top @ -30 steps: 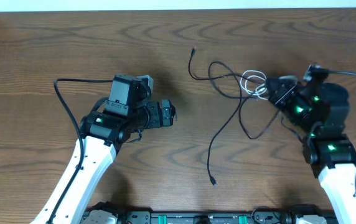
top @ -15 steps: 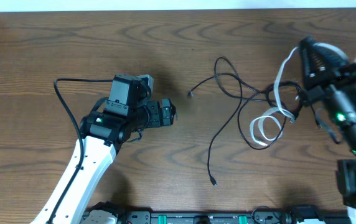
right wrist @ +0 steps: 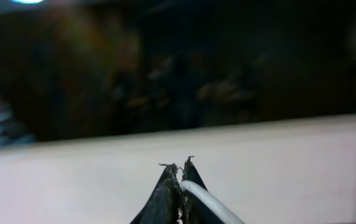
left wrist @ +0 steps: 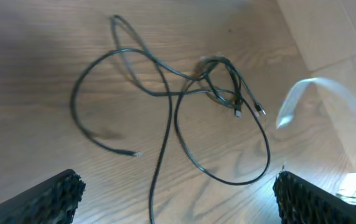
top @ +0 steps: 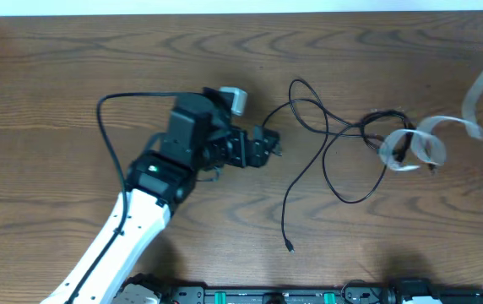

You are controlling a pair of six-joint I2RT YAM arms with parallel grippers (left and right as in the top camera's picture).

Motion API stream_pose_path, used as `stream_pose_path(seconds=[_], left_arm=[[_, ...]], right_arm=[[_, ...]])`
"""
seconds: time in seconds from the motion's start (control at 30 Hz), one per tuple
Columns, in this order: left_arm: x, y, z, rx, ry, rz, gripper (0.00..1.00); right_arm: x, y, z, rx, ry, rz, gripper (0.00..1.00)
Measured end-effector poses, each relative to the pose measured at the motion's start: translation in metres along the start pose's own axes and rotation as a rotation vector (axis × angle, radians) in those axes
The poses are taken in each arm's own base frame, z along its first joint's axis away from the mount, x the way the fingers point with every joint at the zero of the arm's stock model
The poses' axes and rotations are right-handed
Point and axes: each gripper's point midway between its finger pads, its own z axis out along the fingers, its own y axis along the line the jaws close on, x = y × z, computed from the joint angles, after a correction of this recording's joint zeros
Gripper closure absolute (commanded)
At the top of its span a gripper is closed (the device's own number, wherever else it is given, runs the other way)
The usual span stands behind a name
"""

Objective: Untangle cables

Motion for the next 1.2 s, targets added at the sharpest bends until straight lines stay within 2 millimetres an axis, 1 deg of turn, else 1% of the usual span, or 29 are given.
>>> stream_pose_path(seconds=[0.03, 0.1, 0.13, 0.2, 0.27, 0.3, 0.33, 0.4, 0.47, 0.5, 0.53, 0.6, 0.67, 0.7, 0.77, 0.83, 0.93, 1.0, 1.07, 1.1, 1.17, 1.2], left_arm=[[0.002, -0.005, 0.003, -0.002, 0.001, 0.017, 0.02], [0.007, -0.011, 0.006, -0.019, 0.003, 0.039, 0.02], [0.009, -0.013, 0.008, -0.027, 0.004, 0.050, 0.02], [0.012, -0.017, 0.011, -0.048, 0.000, 0.071, 0.02], [0.014, -0.020, 0.012, -0.060, 0.000, 0.087, 0.02], [0.016, -0.022, 0.013, -0.068, -0.001, 0.095, 0.02], [0.017, -0.022, 0.014, -0.071, -0.001, 0.099, 0.02], [0.018, -0.022, 0.016, -0.081, 0.003, 0.103, 0.02], [0.021, -0.019, 0.019, -0.092, 0.013, 0.102, 0.02], [0.022, -0.018, 0.020, -0.097, 0.019, 0.101, 0.02], [0.023, -0.017, 0.021, -0.102, 0.024, 0.099, 0.02], [0.025, -0.015, 0.022, -0.110, 0.029, 0.097, 0.02], [0.025, -0.013, 0.022, -0.116, 0.029, 0.097, 0.02], [0.024, -0.013, 0.022, -0.117, 0.027, 0.097, 0.02], [0.024, -0.012, 0.022, -0.122, 0.025, 0.097, 0.02], [0.024, -0.012, 0.022, -0.123, 0.025, 0.097, 0.02], [0.024, -0.012, 0.022, -0.126, 0.026, 0.097, 0.02], [0.024, -0.012, 0.022, -0.127, 0.026, 0.097, 0.02], [0.024, -0.012, 0.022, -0.127, 0.026, 0.097, 0.02], [0.024, -0.012, 0.022, -0.127, 0.026, 0.097, 0.02], [0.024, -0.012, 0.022, -0.127, 0.026, 0.097, 0.02], [0.024, -0.012, 0.022, -0.127, 0.026, 0.097, 0.02]], right_arm=[[-0.011, -0.011, -0.005, 0.065, -0.028, -0.039, 0.99], [-0.023, -0.030, -0.012, 0.177, -0.057, -0.092, 0.99], [-0.027, -0.042, -0.016, 0.251, -0.064, -0.128, 0.99], [-0.028, -0.064, -0.018, 0.390, -0.052, -0.209, 0.99], [-0.028, -0.085, -0.012, 0.518, -0.034, -0.296, 0.99], [-0.024, -0.102, -0.001, 0.613, -0.009, -0.352, 0.99], [-0.019, -0.111, 0.007, 0.658, 0.014, -0.381, 0.99], [-0.003, -0.141, 0.025, 0.778, 0.079, -0.443, 0.99], [0.024, -0.179, 0.041, 0.892, 0.185, -0.495, 0.99], [0.035, -0.190, 0.045, 0.919, 0.221, -0.508, 0.99], [0.055, -0.211, 0.051, 0.965, 0.294, -0.526, 0.99], [0.087, -0.238, 0.057, 1.015, 0.396, -0.536, 0.99], [0.110, -0.254, 0.058, 1.043, 0.464, -0.529, 0.99], [0.117, -0.258, 0.059, 1.053, 0.481, -0.520, 0.99], [0.125, -0.261, 0.059, 1.062, 0.493, -0.498, 0.99], [0.126, -0.262, 0.058, 1.069, 0.488, -0.480, 0.99], [0.122, -0.267, 0.056, 1.098, 0.462, -0.461, 0.99], [0.113, -0.277, 0.050, 1.156, 0.423, -0.450, 0.99], [0.100, -0.291, 0.038, 1.240, 0.369, -0.437, 0.99], [0.090, -0.301, 0.029, 1.294, 0.334, -0.430, 0.99], [0.081, -0.317, 0.009, 1.380, 0.320, -0.427, 0.99], [0.081, -0.325, -0.001, 1.416, 0.329, -0.424, 0.99]])
